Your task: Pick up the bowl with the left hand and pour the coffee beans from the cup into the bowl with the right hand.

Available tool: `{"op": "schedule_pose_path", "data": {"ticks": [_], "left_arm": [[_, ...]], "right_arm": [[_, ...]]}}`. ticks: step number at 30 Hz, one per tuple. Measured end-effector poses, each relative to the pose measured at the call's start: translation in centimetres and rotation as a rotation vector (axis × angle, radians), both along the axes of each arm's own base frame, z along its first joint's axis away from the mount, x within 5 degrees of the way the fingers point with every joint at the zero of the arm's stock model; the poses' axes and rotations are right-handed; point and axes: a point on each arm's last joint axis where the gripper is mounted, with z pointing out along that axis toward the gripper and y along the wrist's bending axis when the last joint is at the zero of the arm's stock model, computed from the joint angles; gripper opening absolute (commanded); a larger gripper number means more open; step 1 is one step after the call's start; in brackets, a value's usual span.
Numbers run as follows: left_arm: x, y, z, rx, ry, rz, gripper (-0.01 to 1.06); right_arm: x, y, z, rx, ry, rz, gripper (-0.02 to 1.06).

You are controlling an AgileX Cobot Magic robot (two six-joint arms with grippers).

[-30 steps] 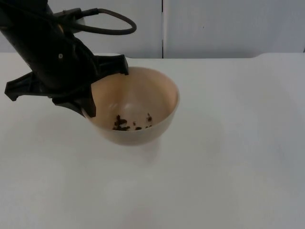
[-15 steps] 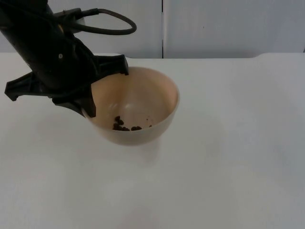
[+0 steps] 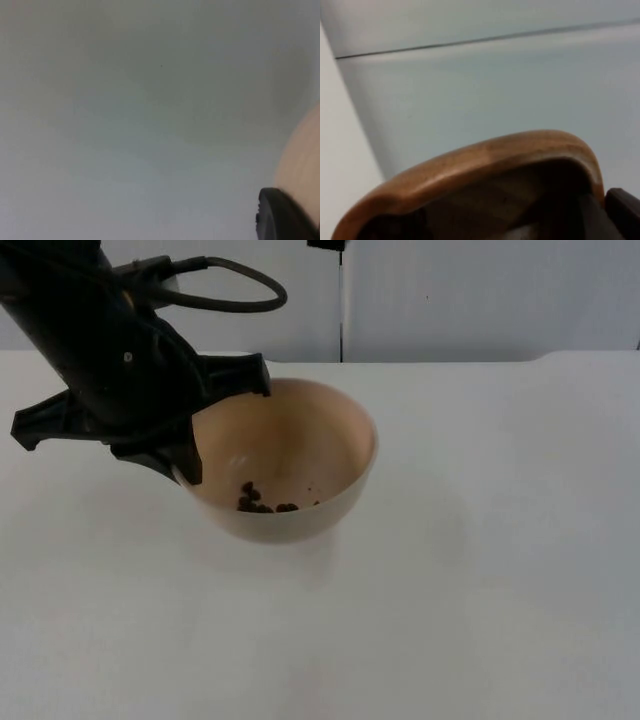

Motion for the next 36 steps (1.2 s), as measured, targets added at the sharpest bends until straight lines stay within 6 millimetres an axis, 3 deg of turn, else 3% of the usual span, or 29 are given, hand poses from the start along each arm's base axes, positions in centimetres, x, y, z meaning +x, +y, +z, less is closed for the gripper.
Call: {"op": "schedule_pose_path", "data": {"ticks": [6, 21, 29, 36], "left_arm": [[0.0, 0.0, 0.0, -0.001, -0.002, 0.000, 0.00], [0.1, 0.0, 0.0, -0.002, -0.007, 0.001, 0.00], [0.1, 0.0, 0.0, -0.005, -0.014, 0.002, 0.00], [0.1, 0.0, 0.1, -0.005, -0.016, 0.002, 0.00]], "right_arm": [[0.8, -1.6, 0.3, 0.099, 0.102, -0.034, 0.00], [2.6, -3.9, -2.6, 0.256, 0.474, -0.111, 0.00], [4.6, -6.3, -3.9, 0.381, 0.672, -0.165, 0.00], [6.9, -9.0, -4.1, 0.463, 0.714, -0.215, 0.00]]}}
